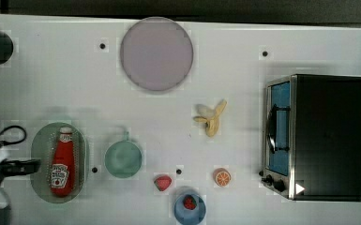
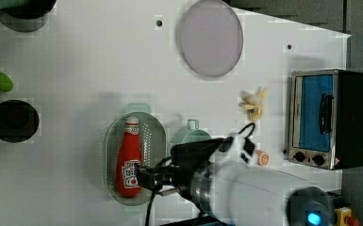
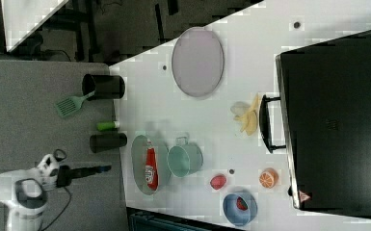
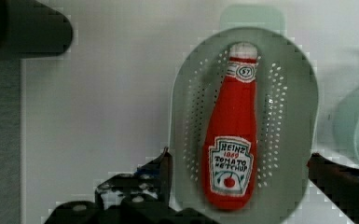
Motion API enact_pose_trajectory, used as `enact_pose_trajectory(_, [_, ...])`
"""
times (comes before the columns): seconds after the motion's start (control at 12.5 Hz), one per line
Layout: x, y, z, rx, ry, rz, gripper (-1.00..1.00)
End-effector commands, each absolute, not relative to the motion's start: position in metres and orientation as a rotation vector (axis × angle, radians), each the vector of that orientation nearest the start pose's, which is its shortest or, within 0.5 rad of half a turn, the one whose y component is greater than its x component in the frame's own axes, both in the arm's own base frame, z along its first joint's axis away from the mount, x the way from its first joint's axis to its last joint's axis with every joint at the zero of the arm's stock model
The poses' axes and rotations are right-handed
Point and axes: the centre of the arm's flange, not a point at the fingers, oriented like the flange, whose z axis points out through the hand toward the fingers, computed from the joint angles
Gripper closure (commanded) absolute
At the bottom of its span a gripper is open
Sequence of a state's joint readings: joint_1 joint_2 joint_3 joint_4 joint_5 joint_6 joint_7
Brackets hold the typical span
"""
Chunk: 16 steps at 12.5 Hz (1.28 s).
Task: Pick ketchup from strainer and place it on the table
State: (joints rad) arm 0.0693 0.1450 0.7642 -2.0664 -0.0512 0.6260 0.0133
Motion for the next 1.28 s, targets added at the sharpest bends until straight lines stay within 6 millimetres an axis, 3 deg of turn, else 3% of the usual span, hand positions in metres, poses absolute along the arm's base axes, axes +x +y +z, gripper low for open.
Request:
enact_pose_trajectory(0.08, [0.401,0.392,0.312,-3.103,0.104,0.092,-1.00])
enact_pose_trajectory(0.48, [0.396,0.395,0.241,-3.072,0.118,0.127,-1.00])
enact_pose_trajectory(1.12, [0.398,0.397,0.177,-3.070,0.153,0.142,-1.00])
enact_pose_trajectory(1.2, [0.399,0.396,0.172,-3.075,0.154,0.148,-0.91])
enact_pose_trajectory(1.28, [0.399,0.397,0.169,-3.074,0.151,0.148,-0.68])
